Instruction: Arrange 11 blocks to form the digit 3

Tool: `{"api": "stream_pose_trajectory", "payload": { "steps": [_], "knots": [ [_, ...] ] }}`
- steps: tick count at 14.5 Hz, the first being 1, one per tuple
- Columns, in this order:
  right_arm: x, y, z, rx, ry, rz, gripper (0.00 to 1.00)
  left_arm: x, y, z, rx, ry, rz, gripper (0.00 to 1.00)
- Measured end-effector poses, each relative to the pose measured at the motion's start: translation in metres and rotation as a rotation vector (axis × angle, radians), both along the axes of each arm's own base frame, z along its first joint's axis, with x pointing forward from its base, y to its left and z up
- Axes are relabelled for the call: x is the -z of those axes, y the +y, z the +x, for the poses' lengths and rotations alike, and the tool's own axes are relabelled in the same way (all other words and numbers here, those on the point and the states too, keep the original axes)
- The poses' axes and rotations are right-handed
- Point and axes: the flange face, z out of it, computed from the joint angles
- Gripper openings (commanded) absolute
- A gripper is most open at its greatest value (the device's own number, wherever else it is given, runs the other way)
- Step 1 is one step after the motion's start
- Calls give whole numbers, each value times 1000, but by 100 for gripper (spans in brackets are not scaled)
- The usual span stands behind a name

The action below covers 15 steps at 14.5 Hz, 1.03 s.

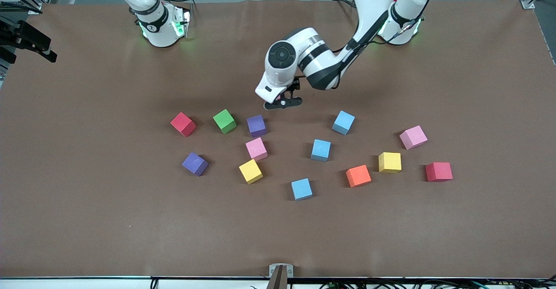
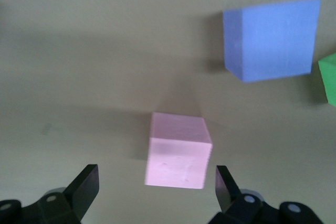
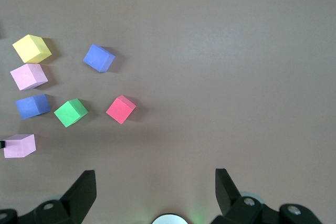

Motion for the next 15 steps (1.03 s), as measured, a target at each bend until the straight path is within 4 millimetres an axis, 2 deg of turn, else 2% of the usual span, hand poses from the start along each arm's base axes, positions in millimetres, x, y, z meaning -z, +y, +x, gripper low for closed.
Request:
{"api": "stream_pose_trajectory", "payload": {
  "steps": [2,6,7,9,12,15],
  "knots": [
    [0,0,0,1,0,0,100,16,-10,-14,-4,-15,22,98],
    [0,-1,0,1,2,0,100,45,-14,-22,0,-17,42,94],
    [0,-1,0,1,2,0,100,51,-16,-24,-4,-15,35,83],
    [1,-1,1,1,2,0,100,60,-17,-27,-1,-9,34,46],
    [1,-1,1,1,0,0,100,67,-13,-29,55,-41,55,39],
    [1,0,1,1,-1,0,100,65,-10,-34,97,-62,66,39]
  ]
}}
